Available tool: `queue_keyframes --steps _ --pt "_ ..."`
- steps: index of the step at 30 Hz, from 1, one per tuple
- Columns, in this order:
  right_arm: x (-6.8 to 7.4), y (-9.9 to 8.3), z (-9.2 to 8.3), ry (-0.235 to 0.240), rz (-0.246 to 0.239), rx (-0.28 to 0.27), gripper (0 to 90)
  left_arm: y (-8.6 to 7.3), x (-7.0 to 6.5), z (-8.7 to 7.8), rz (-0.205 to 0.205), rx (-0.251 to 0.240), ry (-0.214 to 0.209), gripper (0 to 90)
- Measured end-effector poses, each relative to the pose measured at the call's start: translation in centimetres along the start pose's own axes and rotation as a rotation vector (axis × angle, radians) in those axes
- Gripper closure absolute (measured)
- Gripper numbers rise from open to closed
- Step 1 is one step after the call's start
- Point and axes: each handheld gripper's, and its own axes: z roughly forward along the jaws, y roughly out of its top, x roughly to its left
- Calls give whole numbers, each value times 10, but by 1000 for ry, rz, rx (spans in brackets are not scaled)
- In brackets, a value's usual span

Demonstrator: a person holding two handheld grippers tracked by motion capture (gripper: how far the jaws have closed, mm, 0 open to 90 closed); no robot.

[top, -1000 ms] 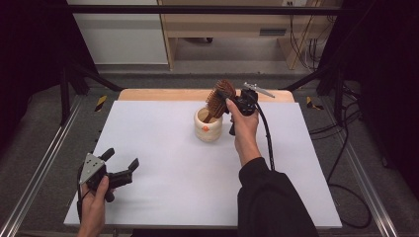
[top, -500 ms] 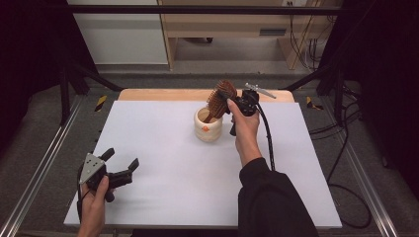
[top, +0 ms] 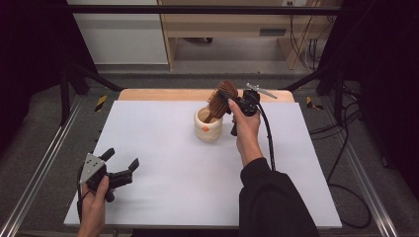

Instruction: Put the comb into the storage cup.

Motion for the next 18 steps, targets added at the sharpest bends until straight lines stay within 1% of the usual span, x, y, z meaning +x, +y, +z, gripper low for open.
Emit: queue_keyframes --steps 9,15,18 --pt "-1 0 0 -5 5 6 466 0 0 0 0 1 0 14" --pt "-2 1 0 0 10 8 458 0 0 0 0 4 -1 14" --pt "-2 1 0 -3 6 8 452 0 0 0 1 4 -1 14"
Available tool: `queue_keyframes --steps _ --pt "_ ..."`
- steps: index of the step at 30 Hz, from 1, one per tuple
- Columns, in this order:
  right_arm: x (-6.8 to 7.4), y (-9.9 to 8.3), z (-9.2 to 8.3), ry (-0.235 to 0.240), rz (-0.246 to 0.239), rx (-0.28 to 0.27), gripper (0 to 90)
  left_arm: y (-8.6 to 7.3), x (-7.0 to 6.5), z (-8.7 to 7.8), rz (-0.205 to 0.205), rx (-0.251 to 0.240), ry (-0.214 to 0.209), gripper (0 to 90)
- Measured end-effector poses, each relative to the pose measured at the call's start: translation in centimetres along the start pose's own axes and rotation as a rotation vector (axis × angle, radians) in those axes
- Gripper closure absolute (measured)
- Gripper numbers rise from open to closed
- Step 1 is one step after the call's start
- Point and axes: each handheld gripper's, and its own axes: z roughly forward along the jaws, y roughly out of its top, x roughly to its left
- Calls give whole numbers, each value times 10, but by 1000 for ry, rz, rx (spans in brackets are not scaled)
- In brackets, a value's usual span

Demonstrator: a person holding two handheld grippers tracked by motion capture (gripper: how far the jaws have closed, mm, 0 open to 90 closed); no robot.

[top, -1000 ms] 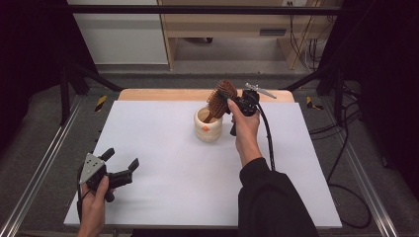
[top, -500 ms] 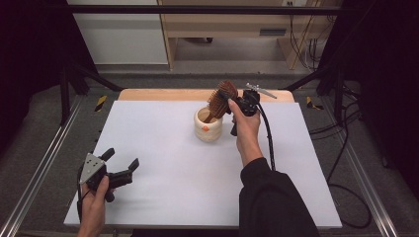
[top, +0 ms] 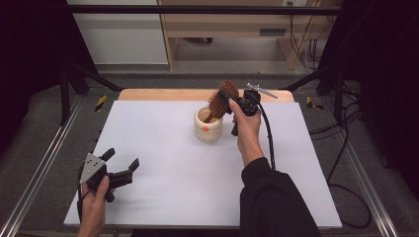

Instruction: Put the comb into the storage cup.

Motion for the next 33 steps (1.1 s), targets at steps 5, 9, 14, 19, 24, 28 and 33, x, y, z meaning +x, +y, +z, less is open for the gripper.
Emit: queue_keyframes --steps 5,9,14,19,24,28,33 --pt "0 0 0 4 0 2 434 0 0 0 1 1 -1 14" --pt "0 1 -2 7 -5 5 419 0 0 0 2 3 -2 14" --pt "-1 3 -3 6 -4 1 382 0 0 0 0 3 0 14" --pt "-1 3 -4 6 5 1 372 0 -1 0 1 4 -2 14" --pt "-1 3 -3 6 6 5 353 0 0 0 0 4 -2 14" --pt "0 3 -3 9 6 7 348 0 0 1 1 4 -2 14" --pt "0 2 -2 8 10 8 336 0 0 0 2 3 -2 14"
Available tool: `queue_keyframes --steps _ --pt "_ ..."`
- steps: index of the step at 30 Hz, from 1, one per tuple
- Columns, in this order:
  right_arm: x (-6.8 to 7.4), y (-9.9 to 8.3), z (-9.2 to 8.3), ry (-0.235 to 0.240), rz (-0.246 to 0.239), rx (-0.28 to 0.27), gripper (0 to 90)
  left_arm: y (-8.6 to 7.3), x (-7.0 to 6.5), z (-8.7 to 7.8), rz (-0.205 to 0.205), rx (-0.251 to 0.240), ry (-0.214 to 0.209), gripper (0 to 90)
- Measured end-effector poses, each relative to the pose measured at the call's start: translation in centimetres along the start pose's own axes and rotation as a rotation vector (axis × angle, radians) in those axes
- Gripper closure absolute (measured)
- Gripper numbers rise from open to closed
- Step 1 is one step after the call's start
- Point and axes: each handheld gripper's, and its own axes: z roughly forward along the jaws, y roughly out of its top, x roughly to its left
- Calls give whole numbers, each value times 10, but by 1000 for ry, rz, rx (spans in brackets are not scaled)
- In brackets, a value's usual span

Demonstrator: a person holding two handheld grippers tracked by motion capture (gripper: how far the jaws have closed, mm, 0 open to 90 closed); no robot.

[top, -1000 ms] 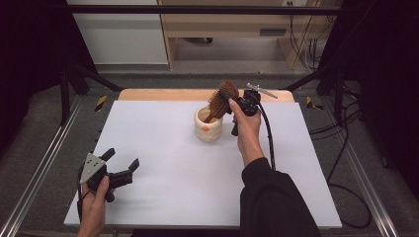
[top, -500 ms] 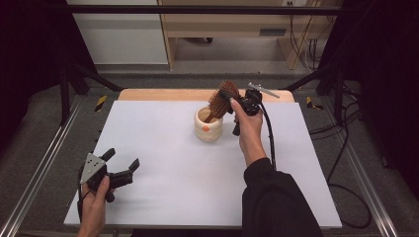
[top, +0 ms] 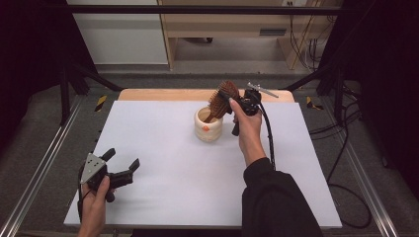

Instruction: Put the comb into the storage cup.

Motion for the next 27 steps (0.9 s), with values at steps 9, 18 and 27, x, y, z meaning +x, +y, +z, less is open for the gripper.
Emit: queue_keyframes --steps 9,18,27 --pt "2 0 0 2 -5 -1 329 0 0 0 1 0 0 14" --pt "3 1 -1 -4 -4 11 291 1 0 -1 5 -8 10 14" --pt "3 -1 1 -16 -21 22 213 0 0 -1 1 -6 5 14"
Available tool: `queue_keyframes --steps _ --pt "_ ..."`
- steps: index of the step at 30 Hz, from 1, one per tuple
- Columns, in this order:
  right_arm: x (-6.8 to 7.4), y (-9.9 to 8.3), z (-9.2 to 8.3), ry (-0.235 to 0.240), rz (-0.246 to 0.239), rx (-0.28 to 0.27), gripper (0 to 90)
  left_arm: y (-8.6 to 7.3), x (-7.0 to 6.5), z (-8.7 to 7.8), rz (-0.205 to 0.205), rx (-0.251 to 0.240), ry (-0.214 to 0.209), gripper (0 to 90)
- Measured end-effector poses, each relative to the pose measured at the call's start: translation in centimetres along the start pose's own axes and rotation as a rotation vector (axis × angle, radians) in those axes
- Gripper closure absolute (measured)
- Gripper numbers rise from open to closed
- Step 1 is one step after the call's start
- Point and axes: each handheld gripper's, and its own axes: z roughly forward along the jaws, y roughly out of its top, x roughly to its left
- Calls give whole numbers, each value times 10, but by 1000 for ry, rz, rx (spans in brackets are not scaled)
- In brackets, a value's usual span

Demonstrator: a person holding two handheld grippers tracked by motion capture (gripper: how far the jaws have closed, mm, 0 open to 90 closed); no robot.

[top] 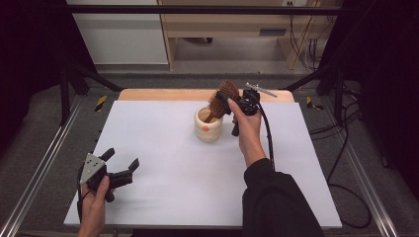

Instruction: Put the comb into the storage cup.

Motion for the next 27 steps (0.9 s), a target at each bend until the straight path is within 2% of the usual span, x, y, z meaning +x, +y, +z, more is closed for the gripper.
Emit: queue_keyframes --steps 7,11,15,22,27 --pt "2 1 -1 -17 -22 4 138 0 0 0 2 1 -2 14" --pt "3 3 -3 -28 -54 -4 86 0 0 0 3 1 -2 14" --pt "5 5 -6 -31 -77 -14 76 0 0 0 1 1 -2 14" --pt "7 6 -10 -69 -165 -27 79 0 0 0 2 1 -2 14" --pt "8 7 -13 -76 -202 -36 93 0 1 0 2 0 6 14"
